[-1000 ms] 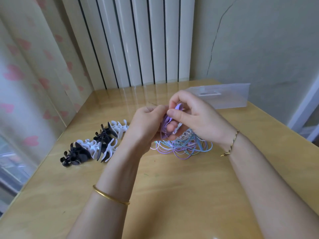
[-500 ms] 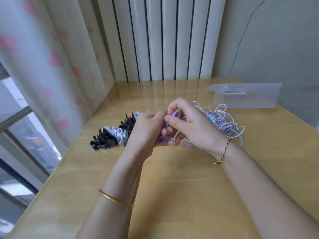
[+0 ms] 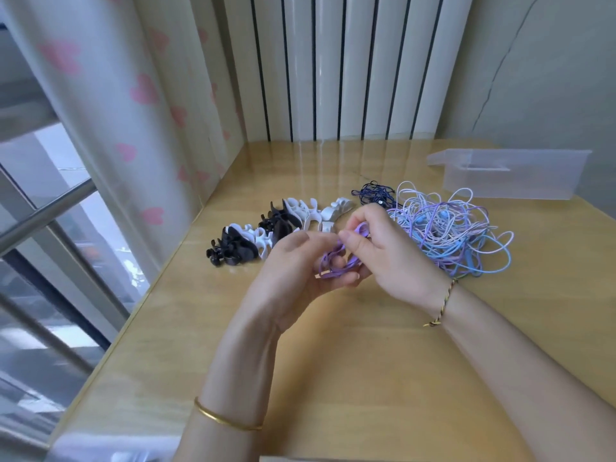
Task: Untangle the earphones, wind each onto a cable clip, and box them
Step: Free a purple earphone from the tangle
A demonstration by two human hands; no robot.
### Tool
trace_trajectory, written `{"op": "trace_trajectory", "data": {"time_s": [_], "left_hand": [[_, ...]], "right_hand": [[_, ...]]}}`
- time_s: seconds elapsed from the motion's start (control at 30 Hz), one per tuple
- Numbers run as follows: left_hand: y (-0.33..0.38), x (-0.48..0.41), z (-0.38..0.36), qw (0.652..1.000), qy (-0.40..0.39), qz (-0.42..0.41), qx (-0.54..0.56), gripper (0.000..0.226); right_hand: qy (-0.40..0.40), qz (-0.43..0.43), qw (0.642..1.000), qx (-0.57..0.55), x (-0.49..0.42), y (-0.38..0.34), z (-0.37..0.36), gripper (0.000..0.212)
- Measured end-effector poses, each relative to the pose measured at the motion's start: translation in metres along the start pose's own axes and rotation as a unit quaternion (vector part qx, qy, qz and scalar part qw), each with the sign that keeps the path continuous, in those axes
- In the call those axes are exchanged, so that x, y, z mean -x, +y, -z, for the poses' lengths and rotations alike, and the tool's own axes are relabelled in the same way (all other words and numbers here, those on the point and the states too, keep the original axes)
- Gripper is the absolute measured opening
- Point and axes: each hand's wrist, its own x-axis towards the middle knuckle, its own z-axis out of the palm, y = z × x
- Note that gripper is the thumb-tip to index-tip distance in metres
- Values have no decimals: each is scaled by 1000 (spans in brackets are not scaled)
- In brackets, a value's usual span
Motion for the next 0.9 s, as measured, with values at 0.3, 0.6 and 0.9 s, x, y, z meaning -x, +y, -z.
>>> {"op": "trace_trajectory", "data": {"time_s": [0.3, 0.6, 0.9], "left_hand": [[-15, 4, 14, 991, 28, -9, -132, 8], [-8, 1, 28, 983, 80, -21, -163, 7], [-2, 1, 38, 978, 90, -6, -186, 12]], "right_hand": [[-171, -129, 974, -79, 2, 8, 7, 21], [-107, -111, 988, 15, -8, 7, -18, 23], [-74, -106, 992, -3, -12, 13, -27, 19]]}}
